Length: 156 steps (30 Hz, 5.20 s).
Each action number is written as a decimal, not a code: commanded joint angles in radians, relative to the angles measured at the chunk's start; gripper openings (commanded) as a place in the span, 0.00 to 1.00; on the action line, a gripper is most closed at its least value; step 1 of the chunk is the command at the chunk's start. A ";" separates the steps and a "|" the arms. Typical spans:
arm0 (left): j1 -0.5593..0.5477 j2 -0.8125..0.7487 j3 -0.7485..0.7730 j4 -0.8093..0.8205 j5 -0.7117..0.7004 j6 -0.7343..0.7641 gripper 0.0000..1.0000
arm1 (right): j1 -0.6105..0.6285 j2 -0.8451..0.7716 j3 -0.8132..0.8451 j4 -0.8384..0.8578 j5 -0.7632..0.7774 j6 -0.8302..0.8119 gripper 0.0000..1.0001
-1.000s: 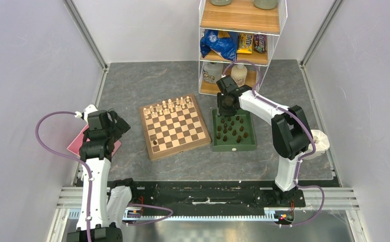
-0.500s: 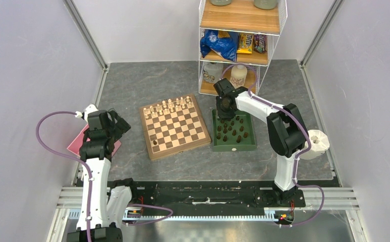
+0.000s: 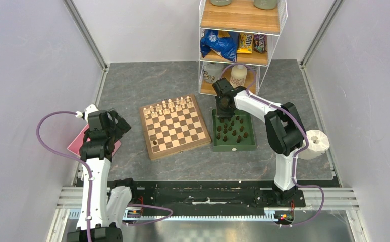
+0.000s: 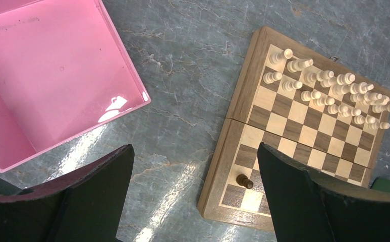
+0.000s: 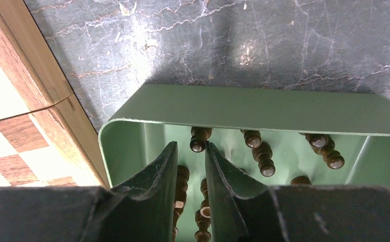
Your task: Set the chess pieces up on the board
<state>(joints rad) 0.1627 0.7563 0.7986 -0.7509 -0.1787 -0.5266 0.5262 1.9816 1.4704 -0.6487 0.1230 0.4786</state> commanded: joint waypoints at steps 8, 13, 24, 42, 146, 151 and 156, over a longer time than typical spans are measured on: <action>0.008 -0.003 -0.001 0.042 0.015 -0.020 0.99 | -0.003 0.027 0.048 -0.011 0.047 -0.009 0.34; 0.007 -0.003 -0.001 0.043 0.016 -0.019 0.99 | -0.004 0.030 0.054 -0.011 0.047 -0.016 0.32; 0.008 -0.001 -0.001 0.044 0.015 -0.021 0.99 | -0.002 0.013 0.067 -0.027 0.054 -0.031 0.12; 0.007 0.001 0.001 0.048 0.021 -0.021 0.99 | 0.278 -0.109 0.185 -0.074 0.071 -0.035 0.12; 0.009 -0.001 -0.002 0.052 0.032 -0.029 0.99 | 0.058 -0.192 0.038 -0.025 0.052 0.003 0.48; 0.009 0.002 -0.002 0.051 0.031 -0.029 0.99 | -0.037 -0.153 -0.004 -0.011 0.005 -0.009 0.44; 0.009 0.008 -0.001 0.051 0.034 -0.028 0.99 | -0.067 -0.092 0.011 -0.011 -0.001 -0.041 0.43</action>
<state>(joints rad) 0.1627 0.7605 0.7971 -0.7376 -0.1539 -0.5350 0.4717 1.8492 1.4662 -0.6888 0.1448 0.4622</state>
